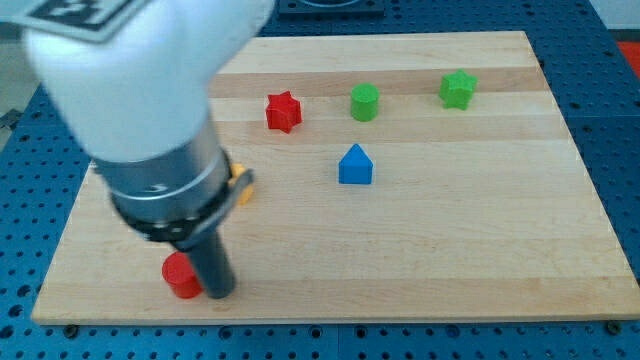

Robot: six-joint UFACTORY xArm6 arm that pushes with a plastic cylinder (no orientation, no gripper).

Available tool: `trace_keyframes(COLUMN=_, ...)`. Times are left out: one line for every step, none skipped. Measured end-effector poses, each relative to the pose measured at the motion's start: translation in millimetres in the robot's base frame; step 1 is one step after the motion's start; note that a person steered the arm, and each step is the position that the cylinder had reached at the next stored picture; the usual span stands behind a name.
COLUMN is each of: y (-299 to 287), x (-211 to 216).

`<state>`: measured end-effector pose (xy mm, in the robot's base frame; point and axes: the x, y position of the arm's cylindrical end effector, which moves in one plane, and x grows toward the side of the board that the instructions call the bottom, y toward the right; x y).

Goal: Move the arm above the red star

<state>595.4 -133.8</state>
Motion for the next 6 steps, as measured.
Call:
trace_keyframes(y=-42.1, x=-5.7)
trace_keyframes(y=-67.8, x=-5.7)
trace_keyframes(y=-70.2, x=-5.9)
trace_keyframes(y=-40.1, x=-22.2)
trace_keyframes(y=15.0, x=-44.9)
trace_keyframes(y=100.7, x=-68.8)
